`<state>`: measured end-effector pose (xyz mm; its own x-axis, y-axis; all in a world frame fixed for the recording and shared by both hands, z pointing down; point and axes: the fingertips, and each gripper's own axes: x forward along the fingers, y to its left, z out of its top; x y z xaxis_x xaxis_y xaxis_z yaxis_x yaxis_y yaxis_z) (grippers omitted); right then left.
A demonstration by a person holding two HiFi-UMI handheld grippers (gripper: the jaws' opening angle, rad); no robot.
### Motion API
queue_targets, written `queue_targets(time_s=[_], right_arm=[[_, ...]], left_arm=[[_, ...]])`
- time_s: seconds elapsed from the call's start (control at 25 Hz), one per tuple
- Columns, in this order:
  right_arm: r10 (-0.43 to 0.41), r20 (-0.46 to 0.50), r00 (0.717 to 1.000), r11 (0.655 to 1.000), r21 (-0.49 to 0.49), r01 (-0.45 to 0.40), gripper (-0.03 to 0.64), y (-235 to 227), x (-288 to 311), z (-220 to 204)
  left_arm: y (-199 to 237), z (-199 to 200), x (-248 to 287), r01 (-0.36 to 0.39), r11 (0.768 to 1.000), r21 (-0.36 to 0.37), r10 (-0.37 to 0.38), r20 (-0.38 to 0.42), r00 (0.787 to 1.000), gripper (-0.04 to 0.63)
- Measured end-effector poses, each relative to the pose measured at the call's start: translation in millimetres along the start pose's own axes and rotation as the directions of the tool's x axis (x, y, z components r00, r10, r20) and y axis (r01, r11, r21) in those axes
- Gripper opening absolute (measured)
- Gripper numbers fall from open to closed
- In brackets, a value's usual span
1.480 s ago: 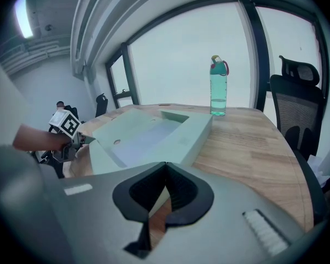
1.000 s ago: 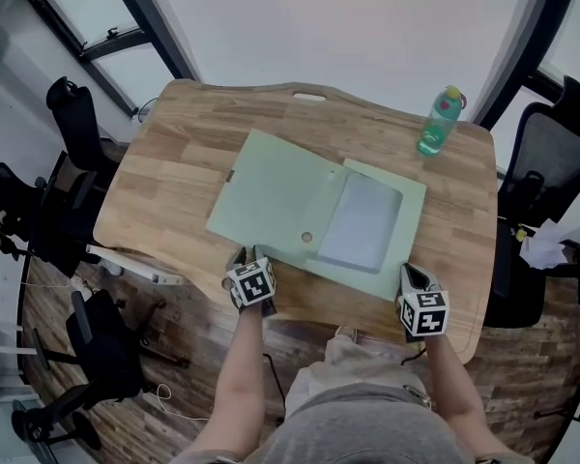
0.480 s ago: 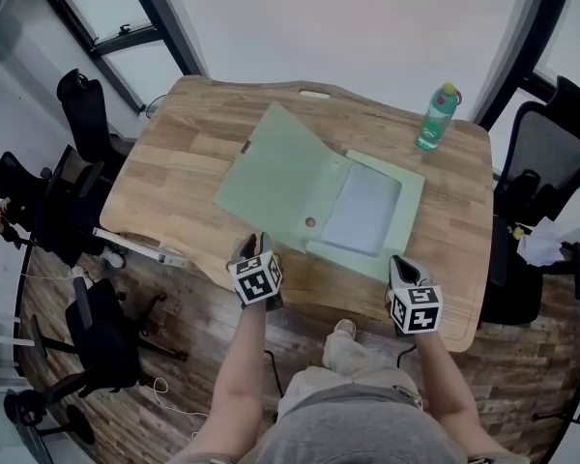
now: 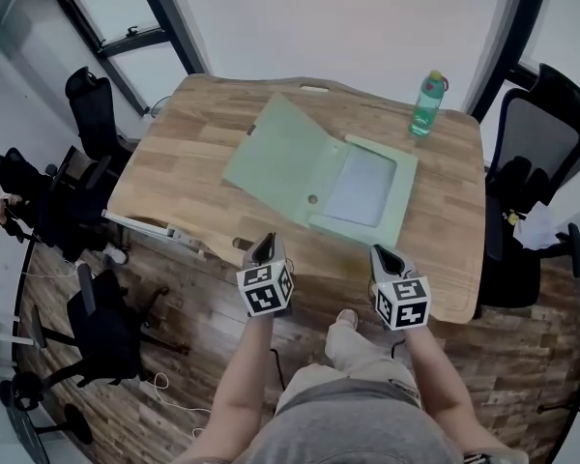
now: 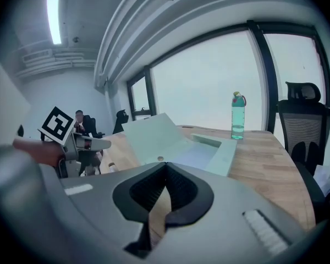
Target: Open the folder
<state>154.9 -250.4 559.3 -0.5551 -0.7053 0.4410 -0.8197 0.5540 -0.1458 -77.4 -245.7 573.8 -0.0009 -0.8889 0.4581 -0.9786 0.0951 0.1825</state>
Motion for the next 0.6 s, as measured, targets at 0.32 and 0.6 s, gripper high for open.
queue_targets(time_s=[0.32, 0.6], right_arm=[[0.033, 0.089, 0.996, 0.999, -0.012, -0.032, 0.0, 53.8, -55.5, 8.9], [0.064, 0.133, 0.989, 0.997, -0.046, -0.058, -0.002, 95.6, -103.7, 5.8]], left_arm=[[-19.9, -16.4, -80.0, 0.063, 0.998, 0.002, -0.063, 0.04, 0.997, 0.005], [-34.7, -34.1, -146.0, 0.115, 0.993, 0.012, -0.115, 0.064, 0.991, 0.005]])
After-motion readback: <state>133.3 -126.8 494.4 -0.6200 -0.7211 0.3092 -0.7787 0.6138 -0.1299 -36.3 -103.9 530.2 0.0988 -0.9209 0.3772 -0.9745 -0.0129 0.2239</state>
